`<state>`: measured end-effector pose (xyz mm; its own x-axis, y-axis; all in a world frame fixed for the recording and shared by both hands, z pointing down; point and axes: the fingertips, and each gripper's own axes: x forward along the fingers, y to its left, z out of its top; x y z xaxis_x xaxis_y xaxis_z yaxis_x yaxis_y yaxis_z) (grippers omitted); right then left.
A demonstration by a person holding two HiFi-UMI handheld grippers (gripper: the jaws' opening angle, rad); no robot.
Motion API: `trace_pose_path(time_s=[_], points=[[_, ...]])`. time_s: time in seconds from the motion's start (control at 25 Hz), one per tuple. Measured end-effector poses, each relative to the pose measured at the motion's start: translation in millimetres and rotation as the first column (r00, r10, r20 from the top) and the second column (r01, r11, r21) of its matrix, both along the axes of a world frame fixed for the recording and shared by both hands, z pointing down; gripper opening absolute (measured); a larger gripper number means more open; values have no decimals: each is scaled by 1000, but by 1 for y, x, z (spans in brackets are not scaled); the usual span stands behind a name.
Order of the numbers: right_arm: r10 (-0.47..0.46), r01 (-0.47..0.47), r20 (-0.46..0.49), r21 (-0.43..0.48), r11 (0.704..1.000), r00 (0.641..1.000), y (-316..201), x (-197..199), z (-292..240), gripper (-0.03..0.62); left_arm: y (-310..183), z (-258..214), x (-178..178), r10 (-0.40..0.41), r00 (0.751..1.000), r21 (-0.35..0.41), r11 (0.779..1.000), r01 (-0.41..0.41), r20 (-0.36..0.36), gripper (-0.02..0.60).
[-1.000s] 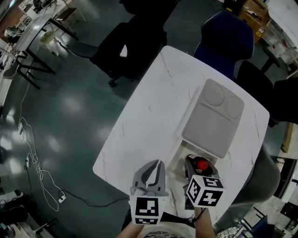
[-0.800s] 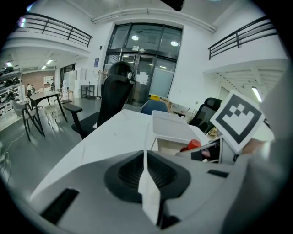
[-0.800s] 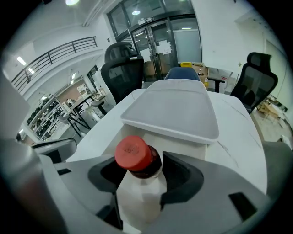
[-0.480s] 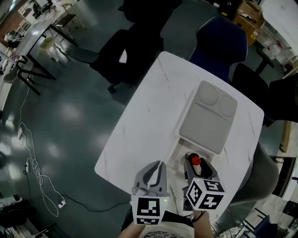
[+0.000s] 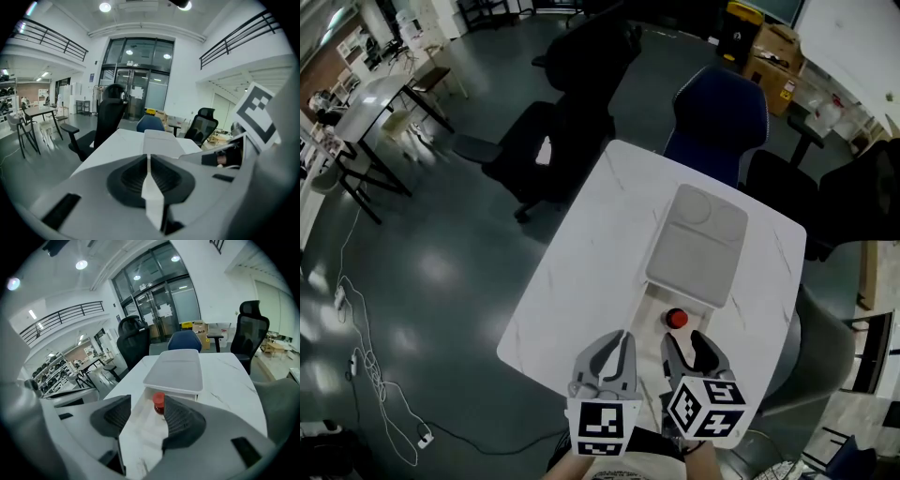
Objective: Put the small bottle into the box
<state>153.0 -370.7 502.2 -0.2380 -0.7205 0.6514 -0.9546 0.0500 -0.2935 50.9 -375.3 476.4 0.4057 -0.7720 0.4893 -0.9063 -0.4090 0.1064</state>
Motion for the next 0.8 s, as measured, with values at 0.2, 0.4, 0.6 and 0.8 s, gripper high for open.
trace_pose_path(time_s=[0.2,0.4,0.6,0.8], points=[[-11,11,-2,69,998,1000,12,-6,-25,228,4,-20,1,11,1000,46,999,-11,-5,34],[-25,26,-3,117,993,1000,23,-13,-44,218,6,-37,-3,13,1000,90,996,-12,-11,34],[-32,32,-1,149,988,999,36,-23,-56,206,13,-50,-8,7,1000,122,993,-5,-14,34],[-47,49,-11,163,985,999,45,-35,-63,176,18,-62,-17,3,1000,148,989,-1,-12,34]])
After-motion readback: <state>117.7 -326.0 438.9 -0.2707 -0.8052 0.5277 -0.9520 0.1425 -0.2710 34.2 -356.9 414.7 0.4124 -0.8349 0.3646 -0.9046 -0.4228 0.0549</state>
